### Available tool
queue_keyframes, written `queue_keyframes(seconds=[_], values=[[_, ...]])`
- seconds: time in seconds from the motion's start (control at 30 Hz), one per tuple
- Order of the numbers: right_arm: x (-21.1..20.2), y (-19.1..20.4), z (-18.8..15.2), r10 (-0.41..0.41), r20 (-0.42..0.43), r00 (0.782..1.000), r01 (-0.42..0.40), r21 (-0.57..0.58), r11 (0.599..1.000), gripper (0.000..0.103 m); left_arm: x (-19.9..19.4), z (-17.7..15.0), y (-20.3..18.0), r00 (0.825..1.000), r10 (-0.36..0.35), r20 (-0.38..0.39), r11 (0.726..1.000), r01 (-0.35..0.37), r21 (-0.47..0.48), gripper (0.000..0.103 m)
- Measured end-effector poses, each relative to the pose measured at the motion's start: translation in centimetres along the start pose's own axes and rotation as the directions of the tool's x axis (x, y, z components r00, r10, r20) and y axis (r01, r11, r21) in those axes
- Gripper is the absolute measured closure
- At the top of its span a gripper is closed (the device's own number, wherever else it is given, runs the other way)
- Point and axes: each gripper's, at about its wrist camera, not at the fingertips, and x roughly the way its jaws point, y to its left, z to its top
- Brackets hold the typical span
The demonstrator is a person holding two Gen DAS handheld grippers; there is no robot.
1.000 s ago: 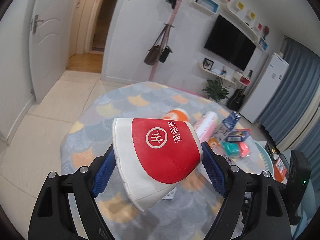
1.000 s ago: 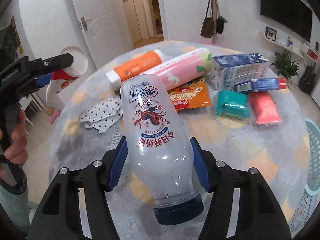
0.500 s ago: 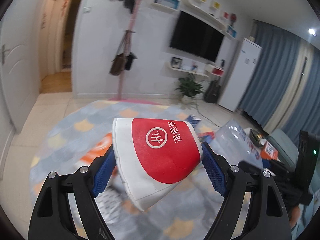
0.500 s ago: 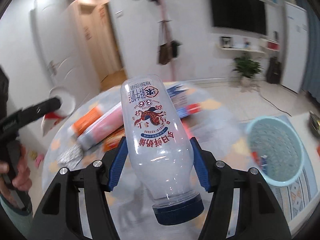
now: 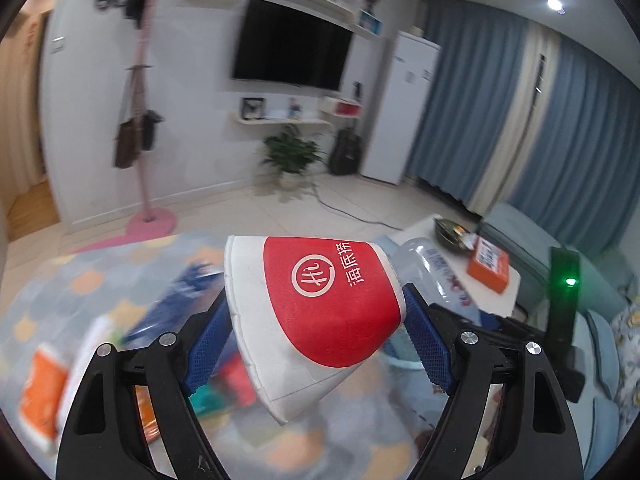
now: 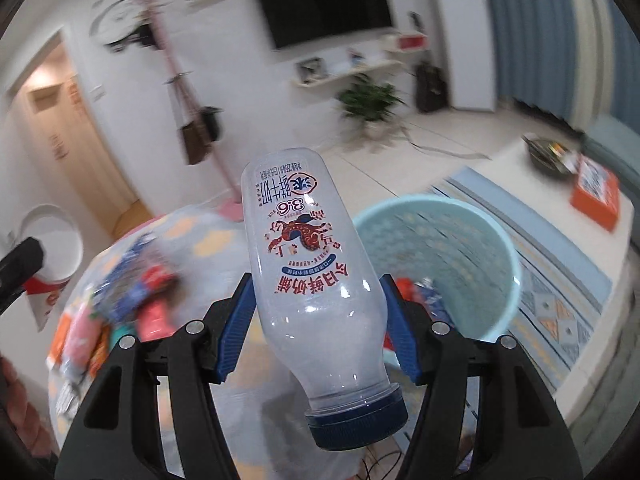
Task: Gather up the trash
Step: 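Carry cup and bottle over the blue basket and open both tools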
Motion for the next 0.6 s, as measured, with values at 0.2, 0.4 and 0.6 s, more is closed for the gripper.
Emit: queue_keyframes(seconds=[0.2, 0.4, 0.6], values=[[4.0, -6.0, -0.3, -0.077, -0.088, 0.993, 0.089, 0.139, 0.986, 0.045, 7.1, 0.0, -4.0, 0.995, -0.03, -0.094, 0.997, 0.036, 0.062, 0.024], [7.1, -9.3, -1.4, -0.12, -0.175, 0.977, 0.155, 0.203, 0.967, 0.044, 13.7, -1.1, -5.9, 0.975, -0.057, -0.215, 0.995, 0.072, 0.063, 0.024], [9.0, -11.1, -1.5, -0.135, -0.215, 0.967, 0.186, 0.236, 0.954, 0.043, 17.6, -2.1, -6.9, 0.948, -0.074, -0.308, 0.994, 0.095, 0.052, 0.023]])
